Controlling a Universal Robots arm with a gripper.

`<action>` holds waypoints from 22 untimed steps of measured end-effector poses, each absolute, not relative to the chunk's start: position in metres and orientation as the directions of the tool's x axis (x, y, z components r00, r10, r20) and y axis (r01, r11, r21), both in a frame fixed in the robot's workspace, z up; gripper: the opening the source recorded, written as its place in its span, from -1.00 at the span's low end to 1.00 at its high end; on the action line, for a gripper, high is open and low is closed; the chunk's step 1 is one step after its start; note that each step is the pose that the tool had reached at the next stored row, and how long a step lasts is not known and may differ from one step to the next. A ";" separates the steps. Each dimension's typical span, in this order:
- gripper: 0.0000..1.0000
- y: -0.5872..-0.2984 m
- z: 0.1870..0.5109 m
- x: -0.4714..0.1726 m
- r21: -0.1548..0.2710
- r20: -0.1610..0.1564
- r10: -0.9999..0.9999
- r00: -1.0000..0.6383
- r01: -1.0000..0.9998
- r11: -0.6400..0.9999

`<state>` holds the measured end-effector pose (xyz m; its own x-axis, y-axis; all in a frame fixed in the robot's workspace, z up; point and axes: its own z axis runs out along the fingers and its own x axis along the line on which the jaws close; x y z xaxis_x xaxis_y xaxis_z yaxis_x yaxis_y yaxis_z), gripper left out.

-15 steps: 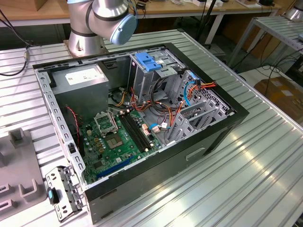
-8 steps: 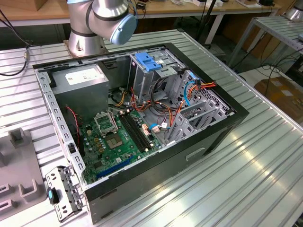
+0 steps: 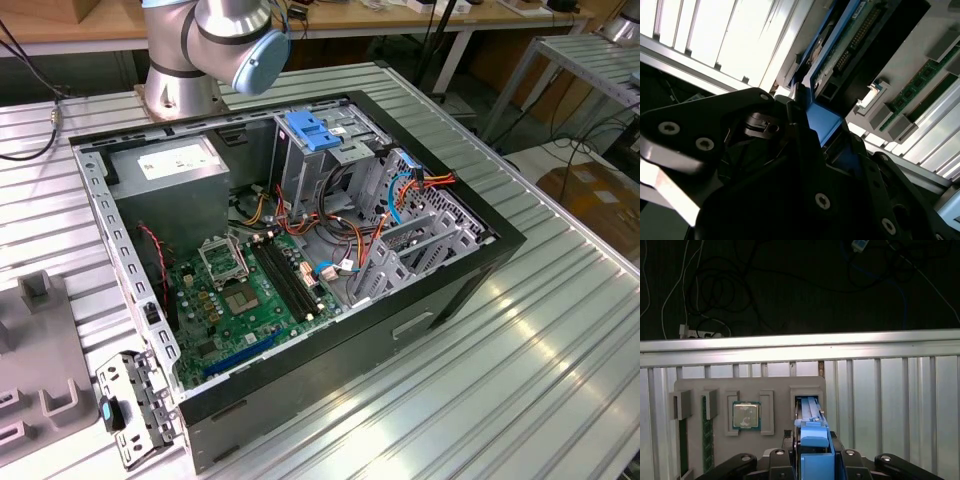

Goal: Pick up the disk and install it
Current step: 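Pick up the disk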

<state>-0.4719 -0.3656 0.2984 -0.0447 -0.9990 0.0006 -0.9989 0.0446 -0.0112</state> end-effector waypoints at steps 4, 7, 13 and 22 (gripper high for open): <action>-0.25 -0.366 0.300 -0.472 -0.011 0.001 -0.999 -0.045 -0.999 0.045; -0.25 -0.366 0.303 -0.472 -0.011 0.003 -0.999 -0.045 -0.999 0.045; -0.25 -0.366 0.312 -0.472 -0.012 0.011 -0.999 -0.045 -0.999 0.045; -0.25 -0.366 0.330 -0.472 -0.016 0.024 -0.999 -0.045 -0.999 0.044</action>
